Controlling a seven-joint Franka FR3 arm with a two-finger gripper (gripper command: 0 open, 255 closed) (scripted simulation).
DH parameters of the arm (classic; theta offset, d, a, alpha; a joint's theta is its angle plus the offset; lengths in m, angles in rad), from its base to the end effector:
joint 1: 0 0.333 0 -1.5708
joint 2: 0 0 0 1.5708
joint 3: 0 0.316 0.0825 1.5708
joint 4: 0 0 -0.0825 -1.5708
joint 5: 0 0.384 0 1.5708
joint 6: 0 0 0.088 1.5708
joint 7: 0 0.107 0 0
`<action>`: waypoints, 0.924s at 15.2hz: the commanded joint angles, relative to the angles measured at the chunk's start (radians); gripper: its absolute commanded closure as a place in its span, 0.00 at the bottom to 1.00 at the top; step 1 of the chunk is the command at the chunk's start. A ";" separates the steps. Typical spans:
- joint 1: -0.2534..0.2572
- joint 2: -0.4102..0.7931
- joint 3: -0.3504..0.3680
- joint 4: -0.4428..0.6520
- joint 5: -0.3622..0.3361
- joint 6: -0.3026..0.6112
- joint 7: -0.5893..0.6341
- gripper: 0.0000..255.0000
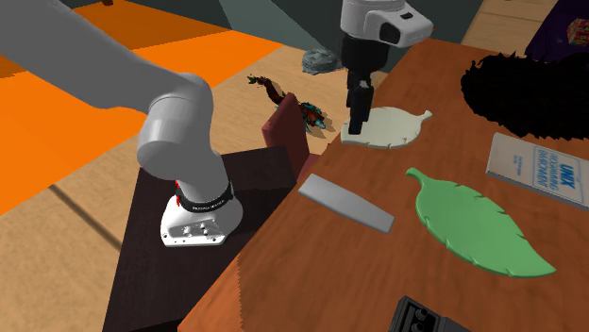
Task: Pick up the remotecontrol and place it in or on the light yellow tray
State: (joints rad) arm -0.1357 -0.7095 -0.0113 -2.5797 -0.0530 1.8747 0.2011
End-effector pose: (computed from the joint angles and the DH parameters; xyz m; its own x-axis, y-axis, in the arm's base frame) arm 0.3323 -0.0535 0.4855 0.9462 -0.3234 0.0127 -0.3237 -0.9453 0.0416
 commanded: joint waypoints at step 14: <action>-0.207 0.196 -0.100 -0.226 -0.026 0.409 0.223 0.00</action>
State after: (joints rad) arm -0.3405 -0.5229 -0.1101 -2.7949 -0.0778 2.2619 0.4212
